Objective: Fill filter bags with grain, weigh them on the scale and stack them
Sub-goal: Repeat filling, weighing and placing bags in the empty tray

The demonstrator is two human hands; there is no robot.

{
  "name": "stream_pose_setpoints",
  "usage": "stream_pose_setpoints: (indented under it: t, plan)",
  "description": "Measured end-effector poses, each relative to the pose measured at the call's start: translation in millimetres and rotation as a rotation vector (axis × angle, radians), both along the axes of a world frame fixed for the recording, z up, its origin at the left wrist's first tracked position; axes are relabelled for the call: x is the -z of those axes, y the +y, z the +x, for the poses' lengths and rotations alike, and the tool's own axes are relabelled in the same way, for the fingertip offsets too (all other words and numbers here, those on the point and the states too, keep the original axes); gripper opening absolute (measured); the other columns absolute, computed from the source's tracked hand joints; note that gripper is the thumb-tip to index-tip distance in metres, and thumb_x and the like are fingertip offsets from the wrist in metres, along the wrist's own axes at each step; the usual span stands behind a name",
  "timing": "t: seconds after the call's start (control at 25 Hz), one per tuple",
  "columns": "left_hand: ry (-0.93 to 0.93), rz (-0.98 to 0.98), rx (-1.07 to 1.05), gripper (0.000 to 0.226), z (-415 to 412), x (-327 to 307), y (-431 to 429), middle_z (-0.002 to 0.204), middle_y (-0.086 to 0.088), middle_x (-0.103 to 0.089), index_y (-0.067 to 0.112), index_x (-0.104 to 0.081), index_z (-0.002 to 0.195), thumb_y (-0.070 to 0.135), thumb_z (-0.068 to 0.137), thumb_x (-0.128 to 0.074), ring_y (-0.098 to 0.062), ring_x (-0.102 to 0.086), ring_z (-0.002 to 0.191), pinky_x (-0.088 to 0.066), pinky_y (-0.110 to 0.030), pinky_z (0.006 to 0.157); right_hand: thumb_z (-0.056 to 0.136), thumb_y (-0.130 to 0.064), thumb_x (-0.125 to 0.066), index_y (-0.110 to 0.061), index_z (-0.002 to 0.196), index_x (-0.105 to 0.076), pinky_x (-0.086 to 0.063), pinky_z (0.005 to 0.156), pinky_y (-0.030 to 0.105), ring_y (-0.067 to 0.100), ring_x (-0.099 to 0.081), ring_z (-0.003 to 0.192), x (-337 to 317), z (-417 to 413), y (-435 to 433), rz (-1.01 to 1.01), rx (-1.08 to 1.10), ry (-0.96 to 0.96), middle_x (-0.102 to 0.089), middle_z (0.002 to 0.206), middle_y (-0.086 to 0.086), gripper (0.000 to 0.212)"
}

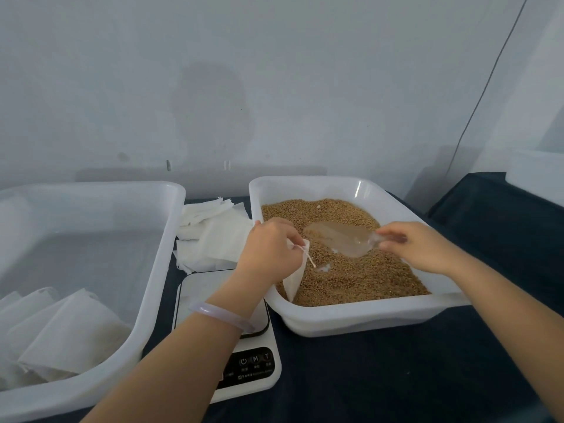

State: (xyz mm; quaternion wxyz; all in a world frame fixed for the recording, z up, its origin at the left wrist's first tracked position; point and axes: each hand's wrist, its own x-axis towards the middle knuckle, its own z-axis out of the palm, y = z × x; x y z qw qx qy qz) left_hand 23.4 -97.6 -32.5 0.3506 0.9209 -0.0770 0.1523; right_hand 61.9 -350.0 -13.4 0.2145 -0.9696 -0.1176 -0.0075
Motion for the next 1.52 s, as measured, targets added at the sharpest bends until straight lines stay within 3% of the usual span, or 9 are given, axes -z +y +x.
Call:
stream_pose_setpoints:
  t: [0.2,0.28,0.4,0.52,0.72,0.92,1.08,1.28,1.52]
  plan:
    - [-0.022,0.039,-0.044,0.017,1,1,0,0.095,0.005,-0.046,0.019,-0.075,0.091,0.012,0.081,-0.062,-0.022,-0.042,0.108,-0.032,-0.029,0.096,0.091,-0.028,-0.058,-0.025,0.128,-0.056,-0.036,0.105,0.038,0.013,-0.052,0.118,-38,-5,-4,-0.037,-0.059,-0.077,-0.058,0.129,-0.005,0.037]
    - [0.012,0.119,-0.092,0.016,2,0,-1,0.095,0.007,-0.046,0.024,-0.070,0.096,0.023,0.080,-0.065,-0.023,-0.043,0.111,-0.024,-0.035,0.106,0.091,-0.032,-0.059,-0.029,0.125,-0.058,-0.032,0.108,0.041,0.012,-0.052,0.117,-49,-8,-4,-0.147,-0.064,-0.121,-0.060,0.125,-0.008,0.034]
    - [0.063,0.245,-0.164,0.039,4,1,-3,0.108,0.003,-0.047,0.025,-0.052,0.105,0.042,0.074,-0.070,-0.026,-0.039,0.116,-0.012,-0.051,0.114,0.091,-0.036,-0.057,-0.035,0.124,-0.057,-0.021,0.112,0.043,0.013,-0.050,0.119,-60,-8,1,-0.297,-0.067,-0.202,-0.060,0.123,-0.012,0.033]
    - [0.064,0.224,-0.183,0.042,4,1,-3,0.101,0.003,-0.038,0.024,-0.041,0.096,0.042,0.072,-0.070,-0.027,-0.038,0.114,-0.012,-0.052,0.113,0.092,-0.040,-0.054,-0.037,0.125,-0.056,-0.011,0.114,0.044,0.013,-0.047,0.122,-68,-6,11,-0.417,-0.060,-0.261,-0.059,0.121,-0.013,0.033]
    - [-0.019,0.245,-0.278,0.014,0,5,-2,0.095,0.002,-0.045,0.025,-0.062,0.085,0.029,0.071,-0.062,-0.027,-0.037,0.106,-0.023,-0.037,0.103,0.092,-0.039,-0.053,-0.035,0.125,-0.056,-0.014,0.113,0.044,0.014,-0.047,0.121,-76,-2,26,-0.389,-0.080,-0.264,-0.057,0.126,-0.009,0.033]
    - [-0.056,0.339,-0.298,0.006,-1,4,-2,0.074,0.009,-0.048,0.031,-0.062,0.072,0.027,0.073,-0.058,-0.023,-0.041,0.102,-0.023,-0.035,0.090,0.093,-0.037,-0.053,-0.035,0.125,-0.056,-0.007,0.114,0.046,0.016,-0.047,0.122,-73,-3,32,-0.462,-0.085,-0.253,-0.058,0.123,-0.009,0.032]
    - [-0.079,0.290,-0.273,0.009,0,5,-2,0.073,0.010,-0.062,0.030,-0.068,0.075,0.035,0.078,-0.061,-0.019,-0.045,0.103,-0.018,-0.035,0.094,0.093,-0.037,-0.051,-0.039,0.125,-0.054,0.003,0.113,0.051,0.021,-0.038,0.126,-81,-1,37,-0.584,-0.077,-0.331,-0.056,0.120,-0.007,0.032]
    - [-0.114,0.251,-0.215,0.014,1,4,-2,0.070,0.010,-0.062,0.028,-0.072,0.078,0.040,0.079,-0.065,-0.015,-0.050,0.093,-0.015,-0.034,0.099,0.092,-0.034,-0.052,-0.040,0.122,-0.056,0.010,0.111,0.054,0.020,-0.033,0.122,-88,0,46,-0.629,-0.112,-0.397,-0.054,0.109,-0.007,0.031]
    - [-0.092,0.229,-0.174,0.015,1,3,-2,0.062,0.012,-0.055,0.024,-0.070,0.074,0.036,0.080,-0.065,-0.013,-0.053,0.074,-0.017,-0.033,0.105,0.092,-0.033,-0.052,-0.039,0.123,-0.057,0.014,0.109,0.055,0.020,-0.032,0.121,-90,-1,50,-0.652,-0.132,-0.455,-0.055,0.112,-0.006,0.032]
